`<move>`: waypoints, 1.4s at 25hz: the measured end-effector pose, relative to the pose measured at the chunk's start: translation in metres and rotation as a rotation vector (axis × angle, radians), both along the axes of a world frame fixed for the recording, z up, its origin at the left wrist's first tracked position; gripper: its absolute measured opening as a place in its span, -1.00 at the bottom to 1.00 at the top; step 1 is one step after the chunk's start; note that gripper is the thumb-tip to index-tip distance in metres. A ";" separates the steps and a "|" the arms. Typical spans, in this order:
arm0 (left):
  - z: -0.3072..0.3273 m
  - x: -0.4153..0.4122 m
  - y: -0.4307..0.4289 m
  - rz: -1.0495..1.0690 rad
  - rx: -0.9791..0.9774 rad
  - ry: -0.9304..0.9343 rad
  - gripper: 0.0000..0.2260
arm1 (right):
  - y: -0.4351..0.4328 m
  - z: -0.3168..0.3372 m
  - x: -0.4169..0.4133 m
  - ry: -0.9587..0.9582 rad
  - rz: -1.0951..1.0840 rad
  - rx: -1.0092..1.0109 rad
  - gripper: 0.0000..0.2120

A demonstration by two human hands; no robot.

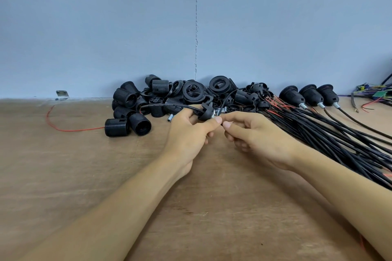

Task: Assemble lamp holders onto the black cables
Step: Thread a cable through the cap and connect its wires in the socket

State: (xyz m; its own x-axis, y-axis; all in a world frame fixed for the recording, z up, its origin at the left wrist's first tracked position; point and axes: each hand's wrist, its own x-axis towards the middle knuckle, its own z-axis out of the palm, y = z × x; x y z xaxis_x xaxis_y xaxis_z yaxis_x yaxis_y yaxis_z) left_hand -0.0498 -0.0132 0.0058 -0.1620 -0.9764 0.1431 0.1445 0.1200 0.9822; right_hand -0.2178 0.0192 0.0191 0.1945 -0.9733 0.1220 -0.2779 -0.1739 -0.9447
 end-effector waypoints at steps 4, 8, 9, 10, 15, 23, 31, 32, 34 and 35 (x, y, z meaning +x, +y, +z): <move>-0.001 -0.007 0.002 0.049 -0.010 0.010 -0.84 | -0.001 0.011 -0.020 0.240 0.011 -0.045 -0.80; 0.001 0.002 -0.009 0.174 0.085 0.147 -0.83 | -0.008 0.005 -0.036 0.693 -0.206 -0.199 -0.82; 0.001 0.006 -0.011 0.182 0.098 0.175 -0.82 | -0.009 0.003 -0.039 0.758 -0.263 -0.203 -0.82; 0.000 0.008 -0.011 0.172 0.105 0.199 -0.80 | -0.009 0.000 -0.041 0.816 -0.311 -0.191 -0.83; -0.001 0.002 -0.006 0.128 0.104 0.276 -0.82 | -0.013 -0.003 -0.046 1.022 -0.592 -0.267 -0.82; 0.001 0.000 0.000 0.053 0.185 0.369 -0.81 | -0.011 -0.002 -0.053 1.188 -0.783 -0.272 -0.83; 0.001 0.002 -0.002 0.106 0.261 0.380 -0.87 | -0.013 -0.005 -0.056 1.207 -0.823 -0.268 -0.82; 0.001 0.002 -0.002 0.107 0.253 0.363 -0.86 | -0.014 -0.006 -0.057 1.206 -0.825 -0.275 -0.82; 0.001 0.001 0.000 0.096 0.236 0.327 -0.82 | -0.014 -0.007 -0.059 1.195 -0.834 -0.283 -0.81; 0.001 0.000 0.001 0.089 0.225 0.305 -0.80 | -0.014 -0.007 -0.059 1.183 -0.839 -0.284 -0.81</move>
State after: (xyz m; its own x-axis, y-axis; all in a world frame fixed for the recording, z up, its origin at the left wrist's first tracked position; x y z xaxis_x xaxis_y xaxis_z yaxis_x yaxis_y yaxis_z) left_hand -0.0494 -0.0122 0.0066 -0.0580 -0.9972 -0.0481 0.4331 -0.0685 0.8987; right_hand -0.2769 0.0051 0.0119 -0.2802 -0.8200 0.4990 -0.9557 0.2871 -0.0649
